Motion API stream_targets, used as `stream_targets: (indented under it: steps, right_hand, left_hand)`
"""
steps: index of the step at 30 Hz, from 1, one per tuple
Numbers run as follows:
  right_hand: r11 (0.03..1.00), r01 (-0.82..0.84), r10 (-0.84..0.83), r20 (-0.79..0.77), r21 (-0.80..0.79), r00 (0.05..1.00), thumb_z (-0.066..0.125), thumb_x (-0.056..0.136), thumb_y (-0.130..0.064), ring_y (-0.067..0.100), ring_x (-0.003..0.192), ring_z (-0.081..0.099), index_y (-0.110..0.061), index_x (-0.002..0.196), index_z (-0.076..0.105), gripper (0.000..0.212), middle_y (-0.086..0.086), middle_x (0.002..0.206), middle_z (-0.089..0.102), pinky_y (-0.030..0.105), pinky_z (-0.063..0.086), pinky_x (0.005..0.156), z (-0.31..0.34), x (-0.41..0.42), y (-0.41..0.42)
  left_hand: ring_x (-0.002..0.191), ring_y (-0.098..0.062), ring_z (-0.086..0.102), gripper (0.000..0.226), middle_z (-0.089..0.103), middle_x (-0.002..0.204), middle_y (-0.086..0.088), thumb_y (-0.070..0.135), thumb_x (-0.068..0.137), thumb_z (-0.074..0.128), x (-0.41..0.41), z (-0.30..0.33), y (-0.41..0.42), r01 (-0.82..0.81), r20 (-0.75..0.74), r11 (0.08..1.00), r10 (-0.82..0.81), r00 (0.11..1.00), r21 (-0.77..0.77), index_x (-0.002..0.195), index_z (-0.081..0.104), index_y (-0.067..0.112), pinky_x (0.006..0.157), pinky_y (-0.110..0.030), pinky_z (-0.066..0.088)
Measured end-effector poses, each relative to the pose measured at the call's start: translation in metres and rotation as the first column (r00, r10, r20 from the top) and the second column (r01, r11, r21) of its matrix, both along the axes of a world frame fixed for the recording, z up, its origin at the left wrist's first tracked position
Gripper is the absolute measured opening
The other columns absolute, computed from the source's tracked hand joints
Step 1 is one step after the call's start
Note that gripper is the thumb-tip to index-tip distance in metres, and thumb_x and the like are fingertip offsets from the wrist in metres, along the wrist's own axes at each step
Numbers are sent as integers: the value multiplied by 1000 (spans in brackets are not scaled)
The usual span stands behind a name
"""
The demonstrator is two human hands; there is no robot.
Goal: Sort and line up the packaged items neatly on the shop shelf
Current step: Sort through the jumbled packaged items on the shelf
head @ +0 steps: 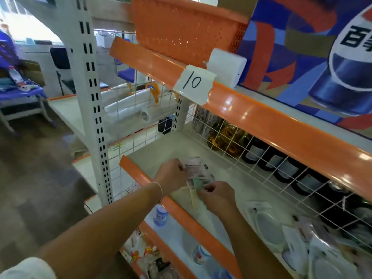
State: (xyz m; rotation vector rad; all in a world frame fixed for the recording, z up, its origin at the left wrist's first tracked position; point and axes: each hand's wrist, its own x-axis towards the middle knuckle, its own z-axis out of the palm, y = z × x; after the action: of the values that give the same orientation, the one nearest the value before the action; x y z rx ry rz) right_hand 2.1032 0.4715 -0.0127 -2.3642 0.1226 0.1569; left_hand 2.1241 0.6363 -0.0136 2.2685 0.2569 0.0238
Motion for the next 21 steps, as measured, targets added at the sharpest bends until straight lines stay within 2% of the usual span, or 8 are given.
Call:
stream_targets:
  steps: [2,4,7,10,11,14,18,21]
  right_hand:
    - [1000,11,-11,33,6,999,67,77,-35,22,66,67,-10,75,72,26,7,69,69,39,59,64,-1,1,-5]
    - [999,43,-42,78,-9,996,66,82,-33,10,71,65,-19,84,74,17,-6,76,69,30,57,70,0,0,-16]
    - [989,145,-142,135,-14,981,65,83,-29,6,75,62,-20,98,73,19,-8,85,68,24,51,75,-5,-7,-45]
    - [971,236,-231,139,-20,963,63,86,-23,1,72,55,-19,105,70,21,-10,84,63,19,42,73,-9,-24,-81]
    - [964,263,-257,140,-28,956,62,87,-21,0,72,54,-19,107,68,21,-11,85,61,16,39,73,-10,-30,-93]
    - [928,369,-361,117,-54,925,60,88,-20,9,86,59,-18,112,67,25,-4,98,66,15,38,75,-9,-49,-131]
    - [879,471,-461,112,-80,880,61,88,-23,16,95,63,-15,116,66,30,1,109,68,23,46,82,-12,-77,-181]
    - [824,553,-546,88,-124,833,62,89,-31,20,108,61,-15,125,61,39,2,122,64,21,41,82,-15,-96,-217]
  left_hand:
    - [69,-15,54,10,59,78,2,16,86,50,2,1,-7,42,20,999,-41,999,-9,83,60,15,58,-25,43]
    - [62,-12,53,12,58,72,3,14,86,48,4,1,-18,73,23,997,-72,997,-31,81,59,14,53,-23,42]
    - [58,-15,55,21,62,69,-5,13,83,44,8,1,-44,150,11,986,-150,989,-69,73,62,9,54,-30,47]
    - [69,-10,56,20,65,81,-2,15,88,48,12,1,-79,263,-10,962,-264,964,-72,81,67,15,55,-17,42]
    - [73,-10,58,17,66,85,-2,17,88,50,12,0,-92,293,-8,953,-295,955,-81,84,67,17,55,-17,44]
    - [78,-17,63,15,67,88,0,25,84,51,4,-3,-132,377,-12,920,-380,925,-109,84,66,23,65,-32,57]
    - [82,-21,66,16,67,86,-1,21,83,51,-17,1,-184,468,-42,876,-475,879,-122,86,67,20,70,-37,59]
    - [80,-24,68,15,66,91,-4,19,84,51,-31,2,-218,513,-93,834,-538,838,-203,88,65,18,64,-38,61]
